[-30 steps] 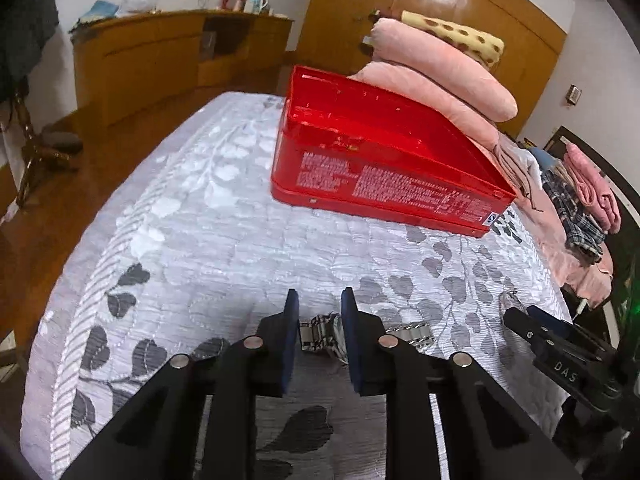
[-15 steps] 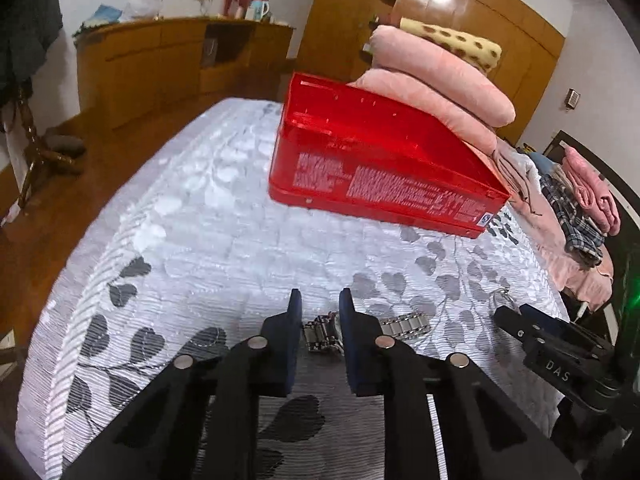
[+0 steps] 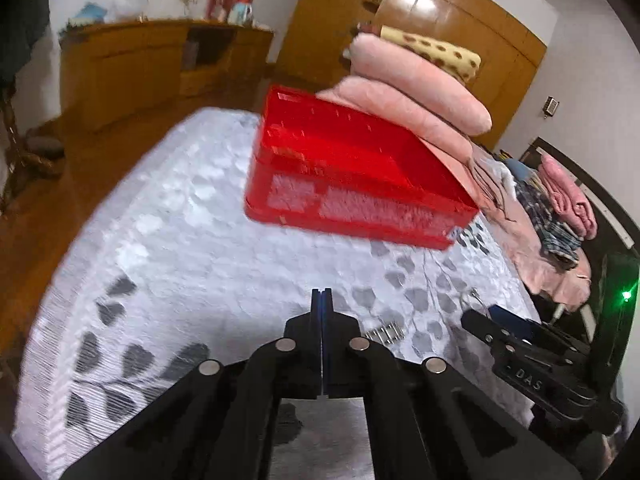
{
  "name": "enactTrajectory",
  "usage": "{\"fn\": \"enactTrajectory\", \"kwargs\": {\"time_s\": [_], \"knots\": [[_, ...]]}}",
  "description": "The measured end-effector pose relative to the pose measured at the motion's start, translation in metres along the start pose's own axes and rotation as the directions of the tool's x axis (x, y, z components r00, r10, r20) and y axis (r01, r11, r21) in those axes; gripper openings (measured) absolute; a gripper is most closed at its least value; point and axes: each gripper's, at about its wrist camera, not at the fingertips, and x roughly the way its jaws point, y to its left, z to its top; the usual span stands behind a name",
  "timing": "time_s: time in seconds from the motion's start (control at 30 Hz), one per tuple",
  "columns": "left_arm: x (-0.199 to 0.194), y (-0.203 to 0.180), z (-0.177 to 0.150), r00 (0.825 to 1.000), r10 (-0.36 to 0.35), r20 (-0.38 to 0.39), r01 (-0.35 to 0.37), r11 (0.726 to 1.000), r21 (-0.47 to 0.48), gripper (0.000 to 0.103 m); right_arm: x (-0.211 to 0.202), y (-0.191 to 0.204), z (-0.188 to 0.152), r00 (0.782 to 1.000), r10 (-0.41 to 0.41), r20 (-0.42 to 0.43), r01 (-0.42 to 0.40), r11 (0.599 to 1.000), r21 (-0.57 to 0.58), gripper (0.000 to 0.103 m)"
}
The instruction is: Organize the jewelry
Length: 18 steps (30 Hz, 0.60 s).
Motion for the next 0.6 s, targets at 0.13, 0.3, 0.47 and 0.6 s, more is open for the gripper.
{"fn": "enactTrajectory", "kwargs": {"time_s": [0.13,0.3,0.47,0.6], "knots": [[0.015,-0.006,-0.005,0.997,-0.001,-0.076,0.004,0.999,0.042,0.018,0.003,-0.001,-0.001,1.000,-0.001,-0.010,0.002,1.000,0.009,0.045],[0.012,-0.013,-0.009,0.997,0.007,-0.074,-0.002,0.997,0.072,0.043,0.006,-0.005,-0.002,1.000,-0.006,-0.020,0.006,1.000,0.015,0.045],[0.016,-0.025,-0.013,0.996,0.047,-0.079,-0.037,0.991,0.128,0.055,0.009,-0.004,-0.002,1.000,-0.001,-0.028,0.001,1.000,0.017,0.045],[0.013,-0.034,-0.015,0.996,0.050,-0.071,-0.040,0.990,0.138,0.062,0.009,-0.006,-0.003,0.999,-0.006,-0.032,0.007,1.000,0.020,0.045]]}}
